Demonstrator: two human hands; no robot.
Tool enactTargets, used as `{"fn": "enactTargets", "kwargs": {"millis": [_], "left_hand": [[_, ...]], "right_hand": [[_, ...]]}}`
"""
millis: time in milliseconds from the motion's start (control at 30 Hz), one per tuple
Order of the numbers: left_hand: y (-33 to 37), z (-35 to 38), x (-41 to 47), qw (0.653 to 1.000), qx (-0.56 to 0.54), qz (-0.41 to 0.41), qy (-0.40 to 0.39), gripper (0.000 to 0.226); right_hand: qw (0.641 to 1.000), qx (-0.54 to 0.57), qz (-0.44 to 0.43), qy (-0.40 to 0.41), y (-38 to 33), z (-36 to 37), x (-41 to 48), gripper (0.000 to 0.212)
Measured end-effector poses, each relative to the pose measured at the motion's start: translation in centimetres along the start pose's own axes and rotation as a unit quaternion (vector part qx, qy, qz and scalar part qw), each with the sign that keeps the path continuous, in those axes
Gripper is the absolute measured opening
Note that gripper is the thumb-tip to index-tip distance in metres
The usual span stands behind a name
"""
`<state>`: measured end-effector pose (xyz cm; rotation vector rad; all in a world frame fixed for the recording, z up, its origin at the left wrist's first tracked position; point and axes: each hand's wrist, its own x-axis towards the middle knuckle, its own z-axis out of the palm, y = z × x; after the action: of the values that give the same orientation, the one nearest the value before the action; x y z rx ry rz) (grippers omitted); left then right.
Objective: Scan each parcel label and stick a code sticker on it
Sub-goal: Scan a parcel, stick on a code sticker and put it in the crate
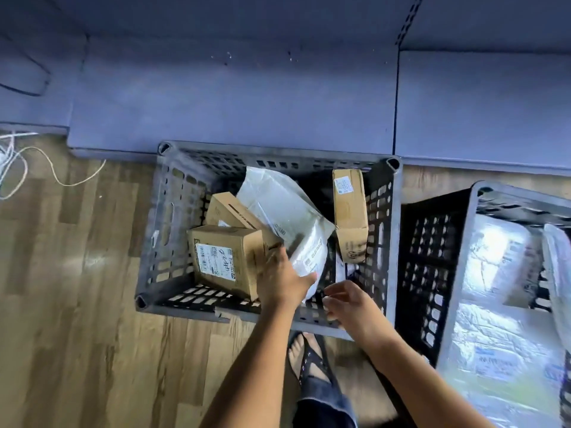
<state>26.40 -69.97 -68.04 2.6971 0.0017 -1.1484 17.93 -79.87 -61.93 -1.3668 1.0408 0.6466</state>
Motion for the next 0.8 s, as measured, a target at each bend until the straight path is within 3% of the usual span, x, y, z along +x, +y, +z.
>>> {"fn": "enactTargets", "kwargs": {"millis": [67,233,400,500,567,700,800], "left_hand": [[0.4,1.3,0.7,0.999,0.010,0.006,-0.041,0.077],[0.6,2.5,1.9,0.995,0.081,0.058,0.015,0.041],[-0.7,-1.4,0.8,0.999,-0.033,0.012,-0.004,0.026],[-1.8,-6.1,-1.3,0.985,-0.168,-0.029,-0.011,0.019],[-2.1,-9.8,-3.1,0.953,-0.296,-0.066,0.009,0.018],[-1.3,-17.2,-8.2,0.825,-0.556,-0.093,0.048,0.018],[0.0,-21.7,-13.0,0.760,-0.649,-0.038,0.009,0.060]], "right_hand": [[1.000,-0.007,0.008,0.002,1.1,0.2,0.5,0.006],[0.998,-0.018,0.055,0.009,3.1,0.2,1.1,0.007],[0.997,0.003,0.070,0.011,1.5,1.0,-0.7,0.005],[0.998,0.036,0.060,-0.007,-1.6,1.1,-3.3,0.007],[0.994,0.091,0.064,-0.004,-4.0,0.9,-5.4,0.015],[0.976,0.205,0.066,-0.012,-10.1,0.6,-10.2,0.046],[0.961,0.273,0.010,-0.054,-15.7,1.0,-14.5,0.057]]}}
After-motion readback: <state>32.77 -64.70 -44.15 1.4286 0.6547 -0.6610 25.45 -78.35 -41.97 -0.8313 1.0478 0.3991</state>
